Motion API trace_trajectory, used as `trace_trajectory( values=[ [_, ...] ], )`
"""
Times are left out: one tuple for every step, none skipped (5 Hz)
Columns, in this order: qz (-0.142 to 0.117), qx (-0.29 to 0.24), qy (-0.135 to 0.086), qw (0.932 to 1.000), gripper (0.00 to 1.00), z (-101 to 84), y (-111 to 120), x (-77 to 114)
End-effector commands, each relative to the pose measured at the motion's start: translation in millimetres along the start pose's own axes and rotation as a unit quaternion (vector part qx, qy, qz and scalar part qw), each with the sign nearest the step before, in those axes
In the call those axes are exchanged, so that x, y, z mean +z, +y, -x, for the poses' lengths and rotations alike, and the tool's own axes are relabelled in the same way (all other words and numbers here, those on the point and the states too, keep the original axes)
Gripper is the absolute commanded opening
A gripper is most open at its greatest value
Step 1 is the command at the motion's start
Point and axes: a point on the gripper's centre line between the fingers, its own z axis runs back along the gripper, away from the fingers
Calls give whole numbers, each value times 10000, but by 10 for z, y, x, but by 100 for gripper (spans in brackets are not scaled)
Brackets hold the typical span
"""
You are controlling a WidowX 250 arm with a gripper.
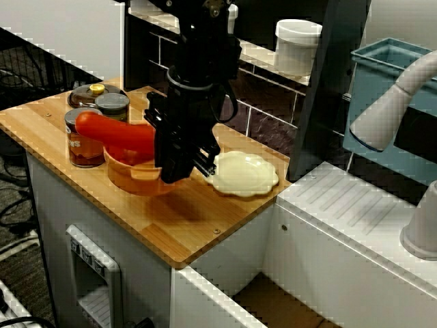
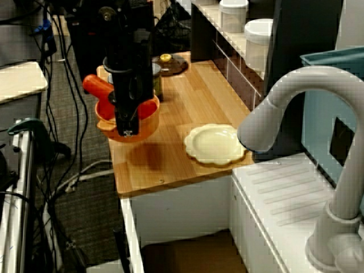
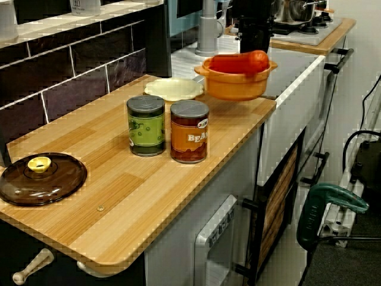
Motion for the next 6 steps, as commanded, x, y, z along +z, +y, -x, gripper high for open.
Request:
trace_trajectory(
  values=[
    [-42,84,-105,9999,0,-162,-68,-69],
    [-56,94,-88,9999,0,-187,-96,-115],
    [-68,111,-61,9999,0,-209,-107,-140],
    [-107,134,14,9999,55,-236,-100,-139],
    [-67,156,28,9999,100,-229,-78,-122],
    [-65,138,72,9999,100,-219,-48,-113]
  ],
)
